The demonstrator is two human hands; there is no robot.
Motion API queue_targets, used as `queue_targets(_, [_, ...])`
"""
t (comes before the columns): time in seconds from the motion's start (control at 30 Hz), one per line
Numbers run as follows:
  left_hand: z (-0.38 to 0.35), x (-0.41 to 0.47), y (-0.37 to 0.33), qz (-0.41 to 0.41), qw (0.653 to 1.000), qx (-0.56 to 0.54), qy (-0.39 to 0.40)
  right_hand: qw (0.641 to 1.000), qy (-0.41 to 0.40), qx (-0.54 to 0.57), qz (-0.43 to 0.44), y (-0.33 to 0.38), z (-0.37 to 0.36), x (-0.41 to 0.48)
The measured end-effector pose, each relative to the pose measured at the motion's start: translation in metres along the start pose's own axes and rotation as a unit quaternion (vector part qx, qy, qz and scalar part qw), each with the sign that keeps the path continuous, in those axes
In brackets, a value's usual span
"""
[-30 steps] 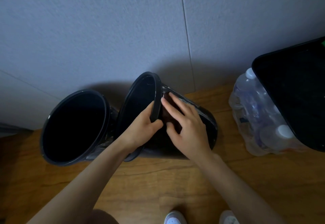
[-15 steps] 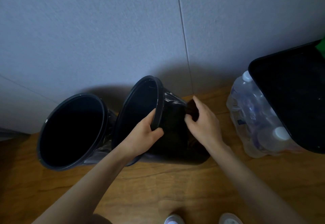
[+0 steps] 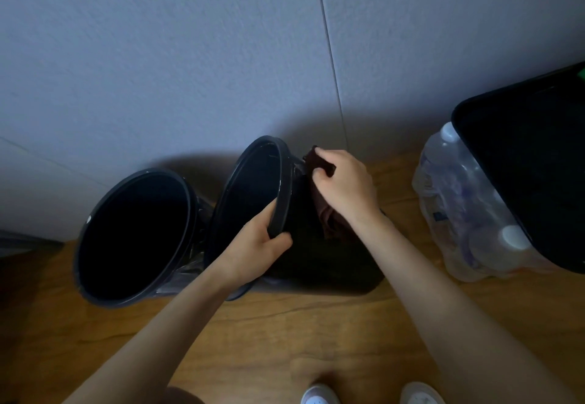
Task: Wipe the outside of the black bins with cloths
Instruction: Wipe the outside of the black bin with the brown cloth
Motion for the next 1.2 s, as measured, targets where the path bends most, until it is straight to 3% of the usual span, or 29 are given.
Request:
queue_targets(0.17, [0.001, 0.0, 0.003, 0.005, 1.0, -0.017, 0.002, 0.998, 0.008, -0.026, -0.057, -0.032, 0.005, -0.011])
queue_targets(0.4, [-0.001, 0.001, 0.001, -0.001, 1.0, -0.016, 0.013, 0.996, -0.032, 0.045, 0.076, 0.02, -0.007, -0.045])
queue_targets(0.53, [0.003, 0.002, 0.0, 0.009, 1.0, -0.022, -0.008, 0.995, -0.028, 0.051, 0.081, 0.023, -0.016, -0.036])
queue_targets(0.7, [0.005, 0.002, 0.0, 0.022, 0.999, -0.032, -0.019, 1.0, -0.012, -0.003, 0.021, -0.01, -0.015, -0.021])
queue_targets(0.8, [0.005, 0.002, 0.0, 0.024, 0.999, -0.018, -0.022, 0.995, 0.035, -0.029, -0.089, -0.056, -0.008, -0.019])
queue_targets(0.93, [-0.001, 0.002, -0.004, 0.022, 0.999, -0.023, -0.005, 0.98, 0.055, 0.035, -0.19, -0.094, -0.002, -0.03])
queue_targets(1.07, [-0.004, 0.003, -0.003, 0.017, 1.0, -0.023, 0.008, 0.988, -0.025, 0.073, -0.133, -0.086, -0.005, -0.055])
queue_targets(1.2, [-0.004, 0.006, -0.002, 0.023, 0.999, -0.025, 0.004, 0.996, -0.071, 0.061, 0.008, -0.036, -0.019, -0.071])
Point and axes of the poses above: each hand's wrist, its own x-axis towards the middle knuckle, its own z-axis out of the back of the hand, y = z × x, the point moved 4 cm from there along x, towards the middle knuckle, and after that the axes turned 3 degrees about y, right-handed, at the moved point
